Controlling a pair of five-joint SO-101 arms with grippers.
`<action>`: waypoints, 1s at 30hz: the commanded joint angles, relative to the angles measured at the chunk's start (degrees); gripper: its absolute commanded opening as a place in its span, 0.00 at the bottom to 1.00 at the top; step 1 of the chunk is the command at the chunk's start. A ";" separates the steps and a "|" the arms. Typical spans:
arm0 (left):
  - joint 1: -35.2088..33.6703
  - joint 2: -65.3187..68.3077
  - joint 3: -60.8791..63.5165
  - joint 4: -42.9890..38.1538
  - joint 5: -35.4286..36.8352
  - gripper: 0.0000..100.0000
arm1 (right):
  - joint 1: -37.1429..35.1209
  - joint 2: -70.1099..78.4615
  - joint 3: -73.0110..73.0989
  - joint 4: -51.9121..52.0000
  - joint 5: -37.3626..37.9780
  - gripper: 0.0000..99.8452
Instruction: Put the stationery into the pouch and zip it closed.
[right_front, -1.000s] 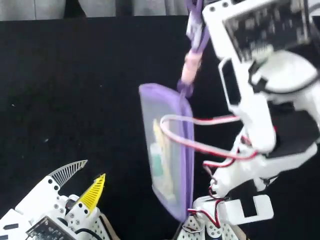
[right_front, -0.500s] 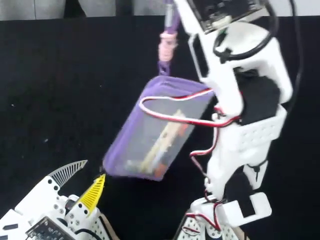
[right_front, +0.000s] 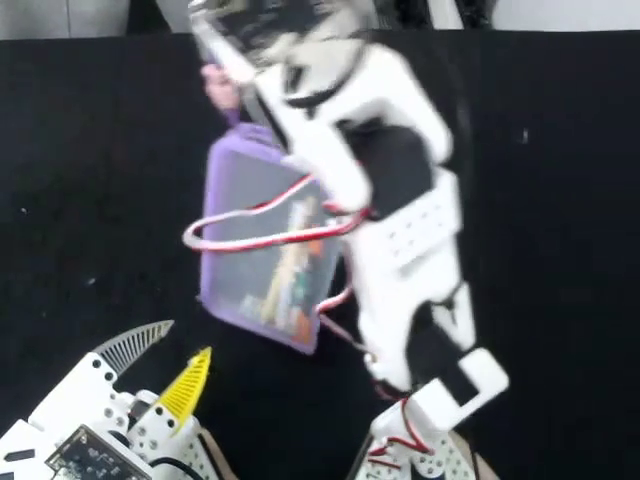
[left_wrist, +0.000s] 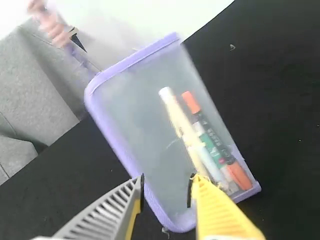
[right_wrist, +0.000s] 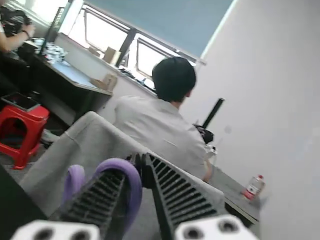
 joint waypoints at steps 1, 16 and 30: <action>0.04 0.18 -0.57 -0.09 0.79 0.17 | -5.89 -0.04 -1.01 -0.18 0.09 0.01; -0.48 0.26 -13.05 -0.18 5.80 0.18 | -11.16 -8.40 -9.71 15.12 -0.18 0.01; -13.76 0.35 3.21 -11.60 6.24 0.18 | -12.31 -15.87 -11.65 26.20 -0.26 0.01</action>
